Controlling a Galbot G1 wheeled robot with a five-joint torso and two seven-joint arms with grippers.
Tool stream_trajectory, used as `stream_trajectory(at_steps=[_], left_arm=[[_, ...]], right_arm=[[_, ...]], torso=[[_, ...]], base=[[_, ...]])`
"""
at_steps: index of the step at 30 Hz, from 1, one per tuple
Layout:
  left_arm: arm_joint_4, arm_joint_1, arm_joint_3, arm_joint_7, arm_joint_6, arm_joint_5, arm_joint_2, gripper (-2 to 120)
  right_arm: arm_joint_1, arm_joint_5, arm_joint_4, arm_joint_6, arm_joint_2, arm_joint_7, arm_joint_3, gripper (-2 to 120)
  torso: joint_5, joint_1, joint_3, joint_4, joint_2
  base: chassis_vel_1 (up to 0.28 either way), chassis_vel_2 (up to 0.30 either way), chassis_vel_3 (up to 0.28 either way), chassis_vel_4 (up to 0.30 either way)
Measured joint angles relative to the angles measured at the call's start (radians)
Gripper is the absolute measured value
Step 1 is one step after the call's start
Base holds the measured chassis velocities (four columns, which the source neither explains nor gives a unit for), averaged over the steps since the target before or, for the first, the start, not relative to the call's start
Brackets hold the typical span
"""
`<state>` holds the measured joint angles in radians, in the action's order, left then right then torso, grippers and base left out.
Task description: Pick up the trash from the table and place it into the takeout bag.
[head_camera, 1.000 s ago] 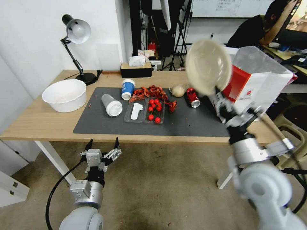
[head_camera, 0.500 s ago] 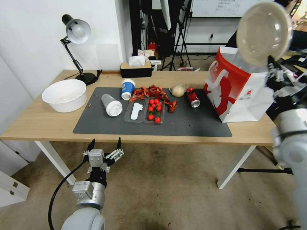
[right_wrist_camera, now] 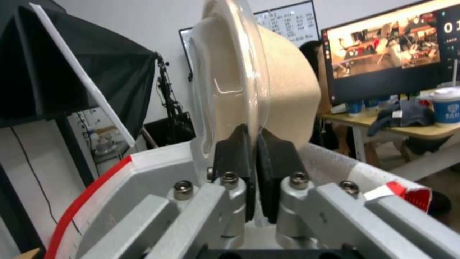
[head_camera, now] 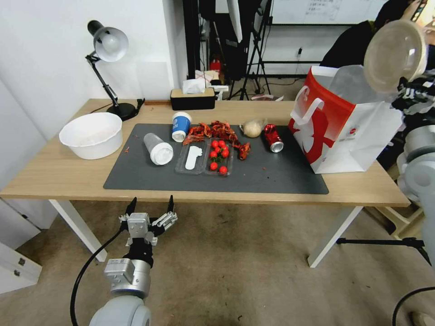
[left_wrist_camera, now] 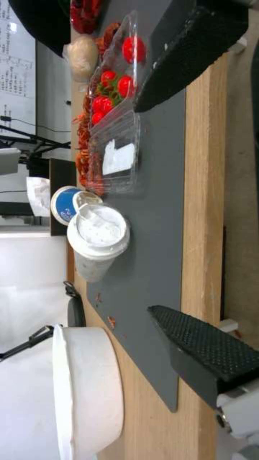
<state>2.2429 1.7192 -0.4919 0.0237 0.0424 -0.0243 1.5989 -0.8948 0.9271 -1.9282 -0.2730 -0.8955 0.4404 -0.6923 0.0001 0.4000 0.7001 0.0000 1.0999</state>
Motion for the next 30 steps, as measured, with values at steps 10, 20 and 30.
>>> stream_trajectory(at_steps=[10, 20, 30], left_arm=[[-0.007, -0.007, 0.000, -0.003, -0.001, 0.001, 0.003, 100], [-0.014, -0.014, 0.000, -0.005, -0.001, 0.001, 0.003, 100], [-0.017, -0.016, 0.000, -0.006, 0.000, 0.001, 0.002, 100]], right_arm=[[0.010, 0.010, 0.016, -0.005, -0.001, 0.002, 0.006, 34], [0.010, 0.056, -0.012, 0.014, 0.001, -0.014, 0.000, 74], [-0.025, 0.135, -0.109, 0.072, -0.008, -0.077, -0.021, 100]], torso=[[0.0000, 0.000, 0.000, -0.0001, 0.000], [-0.0001, 0.000, 0.000, -0.0001, 0.000], [-0.0003, 0.000, 0.000, 0.0000, 0.000]], base=[[0.000, 0.000, 0.000, 0.000], [0.000, 0.000, 0.000, 0.000], [0.000, 0.000, 0.000, 0.000]])
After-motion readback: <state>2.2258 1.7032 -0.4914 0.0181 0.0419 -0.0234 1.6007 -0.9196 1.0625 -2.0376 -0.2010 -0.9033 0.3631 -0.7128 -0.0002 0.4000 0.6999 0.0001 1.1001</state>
